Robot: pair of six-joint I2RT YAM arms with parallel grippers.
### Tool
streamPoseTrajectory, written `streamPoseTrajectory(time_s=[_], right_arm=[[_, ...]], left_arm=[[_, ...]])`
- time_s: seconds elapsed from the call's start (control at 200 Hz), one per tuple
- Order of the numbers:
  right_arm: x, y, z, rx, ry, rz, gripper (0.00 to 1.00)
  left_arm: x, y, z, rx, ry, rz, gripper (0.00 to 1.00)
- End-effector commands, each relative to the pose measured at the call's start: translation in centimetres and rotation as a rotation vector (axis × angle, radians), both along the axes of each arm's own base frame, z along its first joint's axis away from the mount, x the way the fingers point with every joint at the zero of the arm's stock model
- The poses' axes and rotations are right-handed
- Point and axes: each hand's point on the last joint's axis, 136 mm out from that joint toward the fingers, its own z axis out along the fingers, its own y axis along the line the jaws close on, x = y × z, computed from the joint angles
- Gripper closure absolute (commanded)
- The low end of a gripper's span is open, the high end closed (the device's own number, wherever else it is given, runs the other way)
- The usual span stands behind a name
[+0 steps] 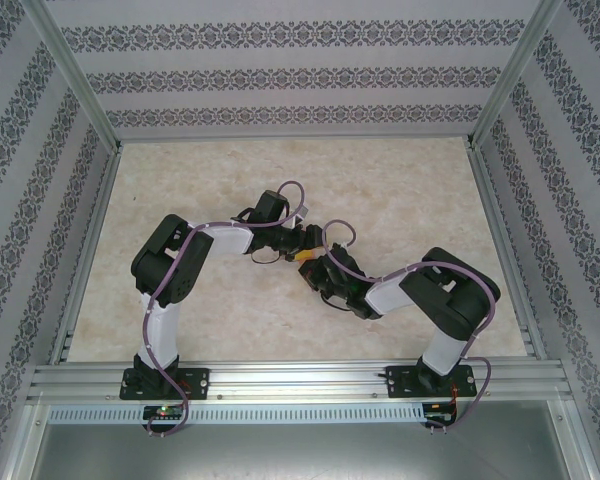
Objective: Fold a paper plane with a square sheet of paper (pick it up from the middle)
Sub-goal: Fold the wing for the fifth time at the center of the table.
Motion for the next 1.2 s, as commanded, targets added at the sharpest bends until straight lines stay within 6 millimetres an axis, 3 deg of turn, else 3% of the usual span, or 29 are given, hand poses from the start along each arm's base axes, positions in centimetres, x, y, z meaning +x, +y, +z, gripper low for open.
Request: streamPoseTrajectory(time_s=[0.0, 0.135, 0.385, 0.704, 0.979, 1.074, 1.194], right_arm=[[0.5, -0.9, -1.7, -0.042, 0.039, -0.054, 0.95], [-1.1, -2.2, -4.7, -0.101, 0.131, -0.058, 0.96], [-4.4, -4.2, -7.4, -0.147, 0.218, -0.056, 0.99], [-7.1, -5.5, -7.2, -0.173, 0.248, 0.015, 1.0], [-7.4, -5.8, -7.0, -0.18, 0.25, 0.06, 1.0], [-7.2, -5.6, -6.6, -0.16, 0.234, 0.065, 1.0], [-6.0, -4.0, -4.4, -0.101, 0.168, 0.093, 0.99]], left_arm=[[-2.1, 1.6, -5.5, 0.131, 0.122, 0.024, 0.23], [-2.0, 1.5, -5.3, 0.128, 0.119, 0.024, 0.23], [-1.7, 1.3, -4.3, 0.12, 0.09, 0.006, 0.22], [-2.0, 1.1, -1.9, 0.08, 0.063, -0.004, 0.22], [-1.7, 0.5, 0.6, 0.053, -0.015, -0.062, 0.2], [-1.6, 0.7, 0.1, 0.07, -0.016, -0.062, 0.2], [-1.9, 0.9, -1.4, 0.095, 0.013, -0.058, 0.21]])
